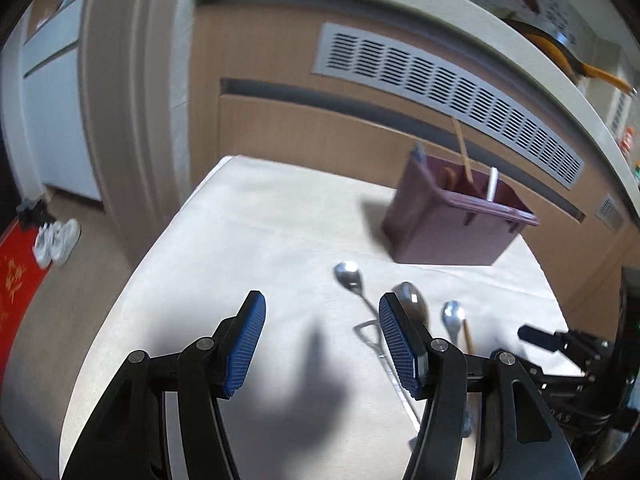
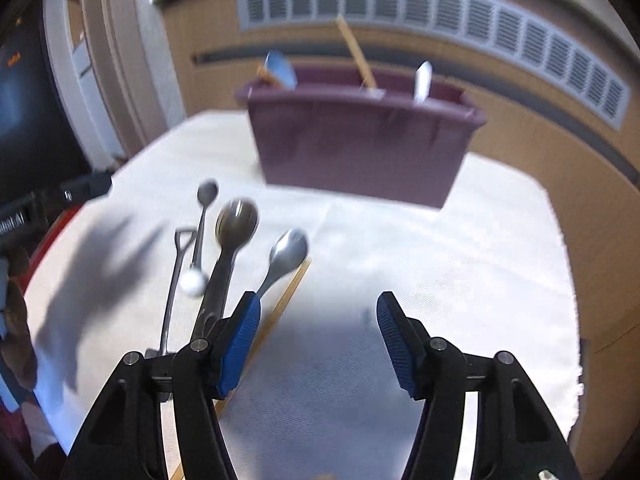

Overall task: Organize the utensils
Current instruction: 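Move both open tools back down toward the remaining metal spoons and chopstick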

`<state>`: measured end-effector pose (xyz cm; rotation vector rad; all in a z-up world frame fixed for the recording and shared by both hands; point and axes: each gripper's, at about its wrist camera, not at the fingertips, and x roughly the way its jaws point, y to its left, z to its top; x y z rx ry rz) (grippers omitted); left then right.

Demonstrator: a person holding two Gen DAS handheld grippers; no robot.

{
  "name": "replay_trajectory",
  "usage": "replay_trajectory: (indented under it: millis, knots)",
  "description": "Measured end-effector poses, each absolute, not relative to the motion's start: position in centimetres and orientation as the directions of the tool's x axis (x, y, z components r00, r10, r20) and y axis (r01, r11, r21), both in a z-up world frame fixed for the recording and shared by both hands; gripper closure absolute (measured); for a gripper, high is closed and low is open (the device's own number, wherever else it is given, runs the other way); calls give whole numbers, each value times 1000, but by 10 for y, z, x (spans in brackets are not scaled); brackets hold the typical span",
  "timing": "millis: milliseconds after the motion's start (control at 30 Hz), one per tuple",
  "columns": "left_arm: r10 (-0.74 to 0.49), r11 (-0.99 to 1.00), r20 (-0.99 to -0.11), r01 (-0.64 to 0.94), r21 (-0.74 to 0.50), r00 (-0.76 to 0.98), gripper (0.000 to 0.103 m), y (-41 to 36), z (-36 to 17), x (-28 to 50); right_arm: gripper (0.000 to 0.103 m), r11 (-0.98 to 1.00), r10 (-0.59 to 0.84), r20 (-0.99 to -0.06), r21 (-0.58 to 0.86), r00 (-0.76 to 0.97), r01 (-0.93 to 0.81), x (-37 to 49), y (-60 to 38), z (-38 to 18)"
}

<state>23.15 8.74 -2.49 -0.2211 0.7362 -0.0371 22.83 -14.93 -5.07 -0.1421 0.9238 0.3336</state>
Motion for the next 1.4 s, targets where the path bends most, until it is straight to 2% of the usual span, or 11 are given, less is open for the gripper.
replay_trajectory:
  millis: [100,133,200,500,867,1067,1100,1233,1400]
  knots:
    - [-116,968,-666,-65,-241,737,43,97,-28,233,56,928,270,-813,76,516,-366,229,-147,-56]
    - [-116,967,-668,-71,-245,735,43,98,-29,233,65,918,299,-812,101,501,-384,230,-145,-56]
    - [-118,965,-673,-75,-251,730,43,98,-32,235,76,892,350,-811,134,470,-432,233,-135,-56]
    - [-140,962,-695,-69,-264,705,43,101,-42,236,77,861,346,-830,96,438,-499,247,-90,-58]
    - [-195,948,-712,-58,-314,674,43,97,-54,238,77,890,277,-877,81,393,-448,206,-136,-65]
    - [-216,957,-712,2,-288,668,43,73,-51,235,77,899,309,-864,129,398,-417,210,-138,-69]
    - [-219,957,-706,7,-290,674,43,70,-50,235,79,903,286,-868,103,407,-417,213,-134,-70]
    - [-235,958,-702,38,-284,672,43,63,-46,233,95,907,231,-864,24,447,-421,217,-136,-71]
    - [-286,949,-710,90,-301,643,43,45,-50,237,97,945,166,-845,-11,508,-326,225,-180,-67]
